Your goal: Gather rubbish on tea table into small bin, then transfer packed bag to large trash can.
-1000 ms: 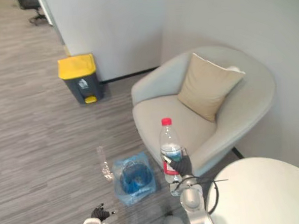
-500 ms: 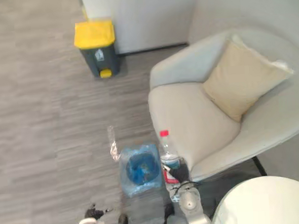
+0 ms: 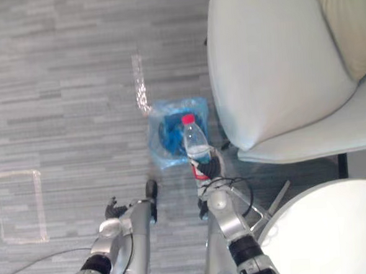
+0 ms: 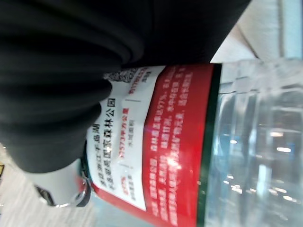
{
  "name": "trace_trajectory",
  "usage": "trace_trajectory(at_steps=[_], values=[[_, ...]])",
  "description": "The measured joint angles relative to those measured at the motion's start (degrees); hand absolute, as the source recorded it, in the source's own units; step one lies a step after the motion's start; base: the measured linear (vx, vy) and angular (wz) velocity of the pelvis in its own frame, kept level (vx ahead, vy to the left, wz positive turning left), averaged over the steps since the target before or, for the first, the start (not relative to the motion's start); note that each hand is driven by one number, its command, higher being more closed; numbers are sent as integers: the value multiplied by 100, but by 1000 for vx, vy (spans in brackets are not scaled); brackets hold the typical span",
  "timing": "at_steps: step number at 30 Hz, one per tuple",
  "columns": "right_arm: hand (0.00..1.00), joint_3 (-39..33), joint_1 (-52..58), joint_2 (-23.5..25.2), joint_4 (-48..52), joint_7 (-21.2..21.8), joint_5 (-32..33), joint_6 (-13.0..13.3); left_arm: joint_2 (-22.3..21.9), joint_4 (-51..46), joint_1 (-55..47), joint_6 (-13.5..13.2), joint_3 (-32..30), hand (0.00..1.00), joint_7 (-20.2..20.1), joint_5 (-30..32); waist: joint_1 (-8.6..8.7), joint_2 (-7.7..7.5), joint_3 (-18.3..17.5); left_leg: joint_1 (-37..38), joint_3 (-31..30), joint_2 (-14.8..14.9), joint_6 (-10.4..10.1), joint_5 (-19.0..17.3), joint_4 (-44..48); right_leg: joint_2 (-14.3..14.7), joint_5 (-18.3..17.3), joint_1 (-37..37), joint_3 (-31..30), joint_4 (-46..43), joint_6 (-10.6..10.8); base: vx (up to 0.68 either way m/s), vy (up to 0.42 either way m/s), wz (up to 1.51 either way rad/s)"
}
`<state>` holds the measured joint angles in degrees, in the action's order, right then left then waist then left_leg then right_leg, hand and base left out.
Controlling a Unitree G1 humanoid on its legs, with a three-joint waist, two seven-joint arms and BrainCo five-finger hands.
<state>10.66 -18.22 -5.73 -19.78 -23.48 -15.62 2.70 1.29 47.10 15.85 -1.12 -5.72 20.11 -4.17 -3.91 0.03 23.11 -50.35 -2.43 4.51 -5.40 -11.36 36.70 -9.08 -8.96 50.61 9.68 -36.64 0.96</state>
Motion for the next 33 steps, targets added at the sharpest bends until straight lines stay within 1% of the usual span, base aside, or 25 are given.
trace_trajectory(at_steps=[2, 4, 7, 9, 14, 17, 20, 21, 25, 30, 33], values=[[100, -56, -316, -37, -37, -94, 4, -50, 24, -105, 134, -88, -14, 0, 100, -109, -30, -3, 70, -370, -23, 3, -4, 1, 198, -5, 12, 354, -16, -163, -16, -63, 8, 0], [100, -78, -542, -109, -62, -173, 7, -49, 22, -196, 223, -113, -29, 0, 106, -210, -74, 0, 74, -635, -32, -4, -2, -1, 283, -13, 12, 609, -34, -257, -16, -24, 4, 1], [100, -112, -1238, -255, -376, -254, 35, -89, 39, -208, 380, -123, -164, 0, 116, -291, -128, 24, 118, -1059, -107, -28, -57, 63, 447, -27, -1, 1006, -29, -467, -20, -10, -4, 10], [100, -116, -1734, -437, -382, -313, 48, -109, 22, -291, 446, -172, -161, 0, 118, -407, -200, 23, 134, -1302, -141, -70, -74, 107, 478, -78, -32, 1278, -10, -594, -33, 7, -11, 15], [100, -121, -2519, -695, -386, -479, 56, -106, 24, -335, 592, -291, -132, 0, 122, -507, -235, 15, 202, -1546, -167, -114, -93, 172, 481, -129, -66, 1548, -6, -712, -17, 5, -7, 9], [100, -128, -2719, -818, -427, -542, 57, -106, 18, -392, 614, -358, -102, 0, 121, -523, -249, 15, 203, -1667, -184, -136, -98, 206, 450, -158, -82, 1669, 15, -724, 4, 2, 7, 9], [100, -161, -2842, -848, -643, -591, 57, -115, 19, -437, 650, -362, -85, 0, 118, -616, -255, 15, 202, -1777, -194, -154, -101, 217, 448, -183, -86, 1779, 32, -747, 11, 14, 18, 6], [0, -163, -2862, -857, -691, -591, 57, -122, 24, -437, 664, -363, -62, 0, 118, -615, -260, 15, 202, -1798, -197, -156, -103, 219, 448, -184, -87, 1800, 33, -751, 11, 0, 0, 0], [0, -161, -2940, -888, -870, -594, 55, -141, 28, -437, 716, -372, -47, 0, 115, -614, -275, 15, 202, -1881, -199, -157, -104, 220, 450, -191, -95, 1881, 43, -764, 7, 0, 0, 0], [0, -211, -3058, -905, -873, -599, 47, -152, 48, -494, 728, -462, 15, 0, 112, -613, -277, 15, 198, -1997, -203, -161, -114, 237, 455, -199, -106, 2014, 45, -802, -6, 0, 0, 0], [0, -209, -3098, -904, -873, -604, 36, -151, 53, -489, 728, -463, 17, 0, 115, -610, -278, 16, 192, -1998, -203, -151, -118, 239, 454, -190, -106, 2017, 46, -803, -8, 0, 0, 0]])
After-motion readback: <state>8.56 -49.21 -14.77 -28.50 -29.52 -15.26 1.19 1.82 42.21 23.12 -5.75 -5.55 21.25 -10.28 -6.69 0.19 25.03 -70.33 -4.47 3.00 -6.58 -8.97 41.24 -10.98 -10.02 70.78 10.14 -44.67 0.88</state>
